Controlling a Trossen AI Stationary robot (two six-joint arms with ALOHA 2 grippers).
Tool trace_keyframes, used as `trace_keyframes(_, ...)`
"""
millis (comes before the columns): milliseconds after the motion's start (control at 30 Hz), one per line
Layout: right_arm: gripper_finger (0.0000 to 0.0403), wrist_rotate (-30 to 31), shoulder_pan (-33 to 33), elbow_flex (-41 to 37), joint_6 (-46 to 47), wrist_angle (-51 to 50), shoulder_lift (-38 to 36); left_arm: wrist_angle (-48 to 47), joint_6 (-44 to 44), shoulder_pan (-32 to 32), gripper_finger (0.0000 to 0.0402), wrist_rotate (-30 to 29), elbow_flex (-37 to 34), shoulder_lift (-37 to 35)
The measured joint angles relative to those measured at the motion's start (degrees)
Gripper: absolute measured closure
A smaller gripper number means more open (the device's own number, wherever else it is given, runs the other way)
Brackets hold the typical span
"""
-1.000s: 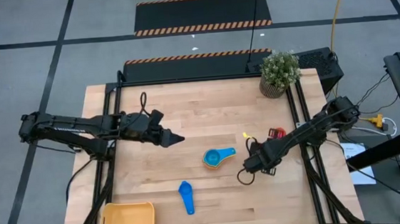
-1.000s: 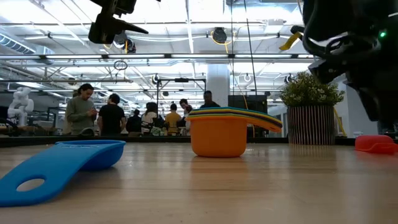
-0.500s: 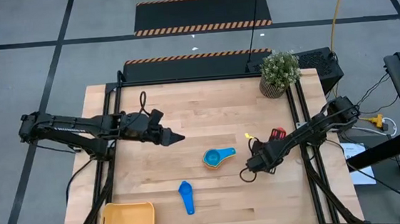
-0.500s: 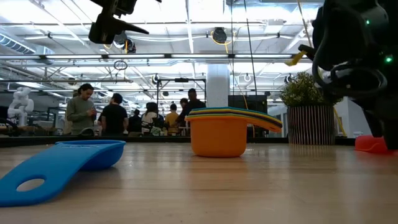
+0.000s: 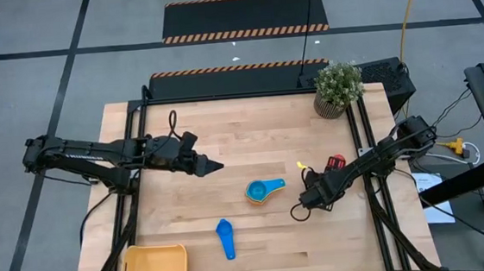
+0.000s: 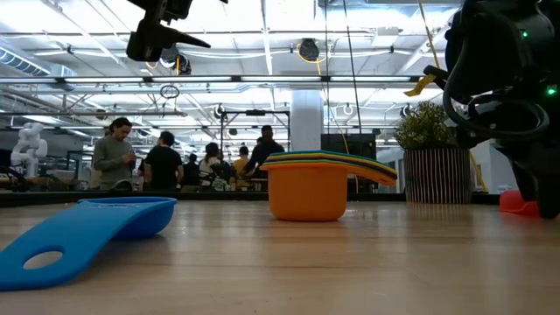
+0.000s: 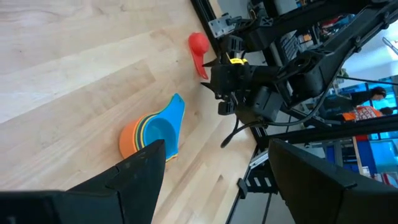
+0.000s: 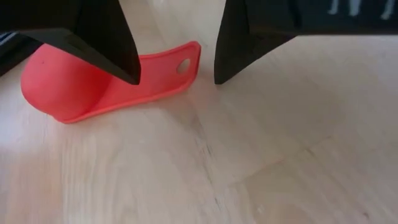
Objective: Nest measuring cups in basket
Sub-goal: Stack the red measuring cup on top of the light blue measuring cup
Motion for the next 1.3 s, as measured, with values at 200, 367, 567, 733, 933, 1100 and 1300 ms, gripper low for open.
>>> trace_keyframes(200, 0.0252, 0.09, 0.00, -0.12, -1.67, -0.34, 0.09, -0.02, 0.67, 0.00, 0.0117, -0.21, 0.00, 0.00)
trace_keyframes(367, 0.0305, 0.21, 0.02, -0.15, -1.66, 0.03, 0.13, -0.04, 1.32, 0.00, 0.0117, -1.00, 0.00, 0.00)
trace_keyframes(567, 0.0365, 1.10, -0.03, -0.35, -2.01, -0.22, 0.27, -0.25, 1.88, 0.00, 0.0117, -1.04, 0.00, 0.00)
trace_keyframes(733, 0.0398, 0.04, -0.02, -0.15, -2.28, -2.53, 0.27, -0.28, 1.98, 0.00, 0.0117, -1.04, 0.00, 0.00)
trace_keyframes(933, 0.0401, -0.68, 1.11, 3.78, -3.45, -8.06, 0.28, -0.26, 2.33, 0.00, 0.0117, -1.51, 0.00, 0.00)
trace_keyframes(1100, 0.0402, -0.67, 1.60, 7.47, -4.24, -9.92, 0.28, -0.20, 2.56, 0.00, 0.0117, -2.13, 0.00, 0.00)
trace_keyframes(1300, 0.0403, 0.52, 1.74, 12.57, -4.27, -16.06, 0.26, -0.17, 2.68, 0.00, 0.0117, -2.23, 0.00, 0.00)
